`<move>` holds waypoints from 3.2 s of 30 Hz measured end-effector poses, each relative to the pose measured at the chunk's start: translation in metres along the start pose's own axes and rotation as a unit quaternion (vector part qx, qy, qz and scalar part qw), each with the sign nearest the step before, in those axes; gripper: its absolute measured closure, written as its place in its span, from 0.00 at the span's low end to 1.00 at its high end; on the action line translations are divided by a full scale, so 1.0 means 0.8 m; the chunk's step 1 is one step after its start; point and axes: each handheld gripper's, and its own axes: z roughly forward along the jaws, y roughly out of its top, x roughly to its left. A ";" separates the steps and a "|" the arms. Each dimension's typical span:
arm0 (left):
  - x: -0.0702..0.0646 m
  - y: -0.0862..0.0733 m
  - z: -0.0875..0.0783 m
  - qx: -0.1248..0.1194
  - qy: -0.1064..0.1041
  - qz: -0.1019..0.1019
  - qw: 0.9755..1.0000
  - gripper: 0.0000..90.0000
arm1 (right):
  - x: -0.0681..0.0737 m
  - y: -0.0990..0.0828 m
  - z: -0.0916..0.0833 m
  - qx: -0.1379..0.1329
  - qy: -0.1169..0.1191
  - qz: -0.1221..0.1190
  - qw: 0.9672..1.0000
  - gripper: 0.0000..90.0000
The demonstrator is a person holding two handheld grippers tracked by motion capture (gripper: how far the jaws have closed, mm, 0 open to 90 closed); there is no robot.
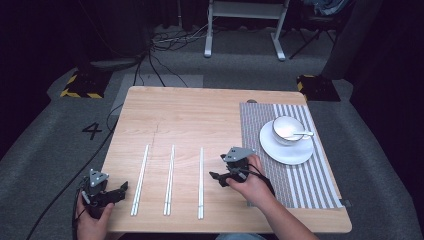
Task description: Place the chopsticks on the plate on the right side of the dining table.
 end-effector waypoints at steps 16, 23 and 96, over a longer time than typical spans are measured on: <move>0.000 0.001 0.001 0.001 0.000 0.002 1.000 0.19 | 0.020 -0.010 0.043 0.005 -0.001 0.005 1.000 0.25; 0.000 0.001 0.001 0.001 0.000 0.002 1.000 0.19 | 0.028 -0.015 0.055 0.007 0.006 0.008 1.000 0.25; 0.000 0.001 0.002 0.001 -0.002 0.002 1.000 0.18 | 0.013 -0.012 -0.026 0.253 -0.041 0.107 0.961 0.57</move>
